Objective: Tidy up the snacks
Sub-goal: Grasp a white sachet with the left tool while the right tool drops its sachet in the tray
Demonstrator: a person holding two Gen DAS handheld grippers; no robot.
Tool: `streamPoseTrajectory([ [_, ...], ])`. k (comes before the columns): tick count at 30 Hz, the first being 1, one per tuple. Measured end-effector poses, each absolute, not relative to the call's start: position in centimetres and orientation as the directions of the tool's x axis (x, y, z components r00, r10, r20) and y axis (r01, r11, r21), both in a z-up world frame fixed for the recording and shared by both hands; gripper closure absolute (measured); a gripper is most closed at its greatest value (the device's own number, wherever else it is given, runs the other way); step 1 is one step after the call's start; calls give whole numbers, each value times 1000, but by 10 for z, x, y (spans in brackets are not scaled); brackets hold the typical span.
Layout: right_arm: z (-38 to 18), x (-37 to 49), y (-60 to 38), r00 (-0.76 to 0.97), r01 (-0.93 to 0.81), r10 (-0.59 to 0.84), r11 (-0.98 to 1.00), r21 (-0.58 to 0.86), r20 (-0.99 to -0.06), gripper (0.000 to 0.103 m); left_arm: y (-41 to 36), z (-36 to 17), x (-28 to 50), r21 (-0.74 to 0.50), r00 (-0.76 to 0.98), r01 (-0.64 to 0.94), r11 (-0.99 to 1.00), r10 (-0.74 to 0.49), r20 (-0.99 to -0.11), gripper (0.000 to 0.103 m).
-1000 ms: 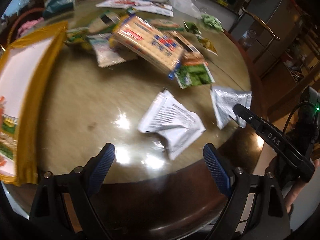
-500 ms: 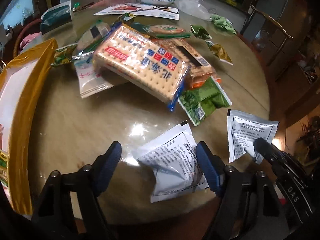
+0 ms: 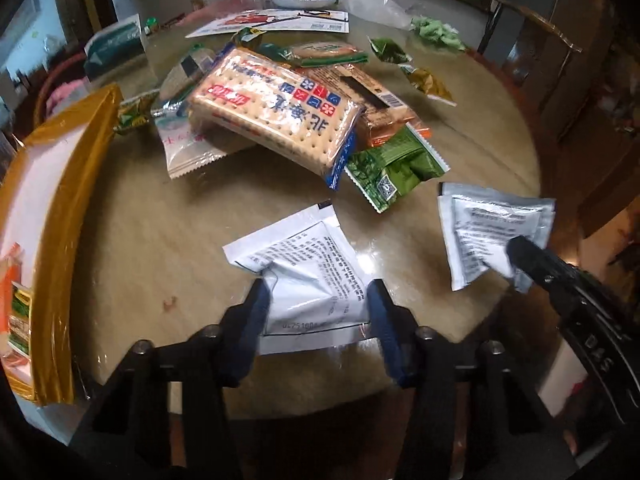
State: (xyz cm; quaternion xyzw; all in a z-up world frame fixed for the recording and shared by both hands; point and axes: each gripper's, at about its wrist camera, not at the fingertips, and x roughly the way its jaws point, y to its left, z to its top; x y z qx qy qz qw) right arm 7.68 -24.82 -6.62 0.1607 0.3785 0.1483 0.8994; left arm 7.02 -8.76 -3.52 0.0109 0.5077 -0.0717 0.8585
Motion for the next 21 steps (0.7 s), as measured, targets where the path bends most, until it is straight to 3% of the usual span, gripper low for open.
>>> streamPoseTrajectory([
  [4, -60, 72, -233, 680, -192, 385, 915, 356, -623, 98, -62, -24, 54, -121, 500, 141, 983, -176, -848, 69],
  [14, -36, 56, -193, 661, -337, 523, 848, 410, -538, 101, 0, 5, 22, -249, 606, 77, 965, -244, -757, 73],
  [21, -9, 48, -162, 637, -430, 600, 798, 422, -485, 101, 65, 37, 11, -276, 686, -30, 961, -181, -705, 73],
])
